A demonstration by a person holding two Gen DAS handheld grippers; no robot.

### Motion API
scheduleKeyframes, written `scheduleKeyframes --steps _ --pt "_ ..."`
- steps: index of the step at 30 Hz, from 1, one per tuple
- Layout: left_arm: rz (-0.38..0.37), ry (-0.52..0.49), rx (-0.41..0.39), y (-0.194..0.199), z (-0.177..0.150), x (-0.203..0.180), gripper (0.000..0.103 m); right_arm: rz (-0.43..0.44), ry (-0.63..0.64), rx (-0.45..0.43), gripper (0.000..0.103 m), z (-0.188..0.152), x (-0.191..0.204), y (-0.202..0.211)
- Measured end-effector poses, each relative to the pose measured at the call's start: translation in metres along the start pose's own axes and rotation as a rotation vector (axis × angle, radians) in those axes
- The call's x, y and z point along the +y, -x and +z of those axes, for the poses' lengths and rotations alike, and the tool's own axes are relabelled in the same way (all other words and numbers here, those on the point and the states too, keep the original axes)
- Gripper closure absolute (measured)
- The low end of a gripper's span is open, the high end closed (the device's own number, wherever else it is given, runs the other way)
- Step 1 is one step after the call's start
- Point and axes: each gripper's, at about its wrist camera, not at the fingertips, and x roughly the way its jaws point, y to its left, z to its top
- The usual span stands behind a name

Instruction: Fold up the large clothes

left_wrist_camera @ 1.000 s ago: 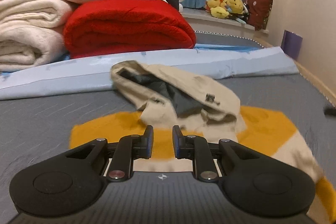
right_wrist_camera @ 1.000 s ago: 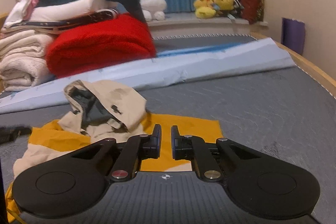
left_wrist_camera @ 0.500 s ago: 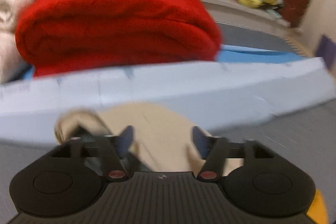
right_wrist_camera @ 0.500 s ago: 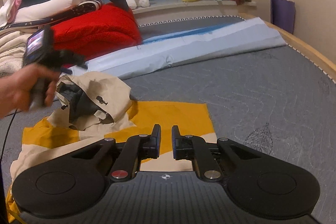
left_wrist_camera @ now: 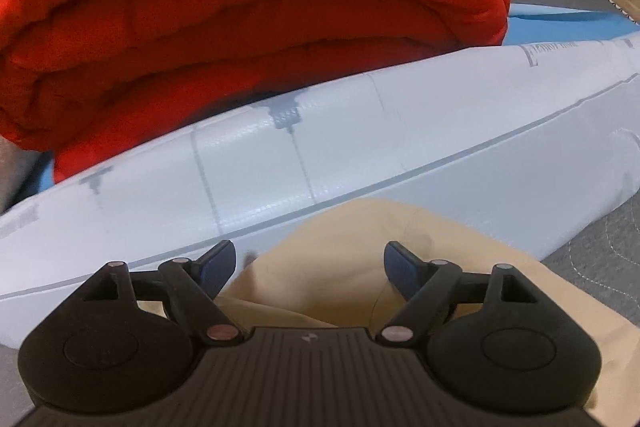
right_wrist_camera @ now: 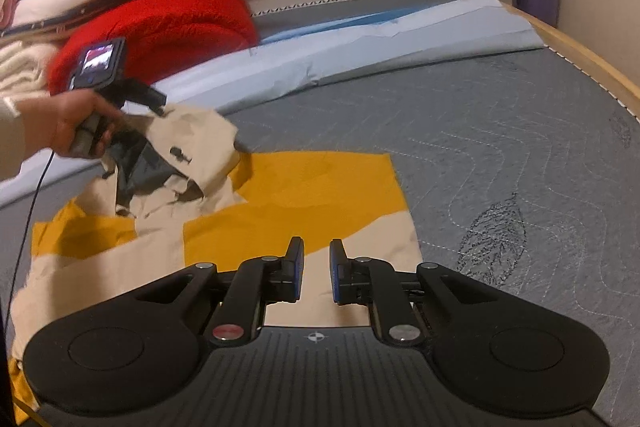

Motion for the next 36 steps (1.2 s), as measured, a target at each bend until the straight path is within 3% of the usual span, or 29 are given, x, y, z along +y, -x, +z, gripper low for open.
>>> scheduleKeyframes --steps 2,4,6,11,17,20,24,27,30,31,36 --pt "-0.024 -0.014 -0.004 -0.003 -0.006 -0.005 0.032 -0.003 0.001 0.007 0.089 -0.001 0.001 -0.002" --pt "-0.08 -0.035 0.013 -0.003 -0.012 -0.009 0.091 0.0 -0.005 0.014 0.089 -0.001 0.002 -0.003" --pt "-0.072 -0.096 -0.007 0.005 -0.017 -0.015 0.103 0.007 -0.007 0.017 0.089 -0.001 0.004 -0.002" --pt "-0.147 -0.115 -0.128 0.066 -0.023 -0.008 0.103 0.019 -0.008 0.0 0.089 0.003 0.008 0.004" --pt "-0.278 -0.152 -0.293 0.195 -0.061 -0.002 0.103 0.028 -0.058 -0.042 0.089 0.011 0.003 0.021" --pt "-0.363 -0.172 -0.372 0.281 -0.112 -0.002 0.103 0.047 -0.109 -0.073 0.089 0.014 -0.001 0.03" --pt "-0.419 -0.207 -0.446 0.389 -0.226 -0.011 0.103 0.076 -0.161 -0.13 0.089 0.017 -0.005 0.043" --pt "-0.465 -0.191 -0.362 0.425 -0.325 -0.026 0.103 0.091 -0.195 -0.172 0.088 0.017 -0.009 0.052" --pt "-0.42 -0.184 -0.164 0.414 -0.39 -0.043 0.099 0.114 -0.237 -0.184 0.07 0.016 -0.014 0.053" --pt "-0.414 -0.138 -0.127 0.41 -0.398 -0.039 0.099 0.133 -0.25 -0.172 0.068 0.015 -0.013 0.05" --pt "-0.379 0.268 -0.181 0.395 -0.369 0.022 0.095 0.249 -0.301 -0.076 0.068 0.007 -0.003 0.033"
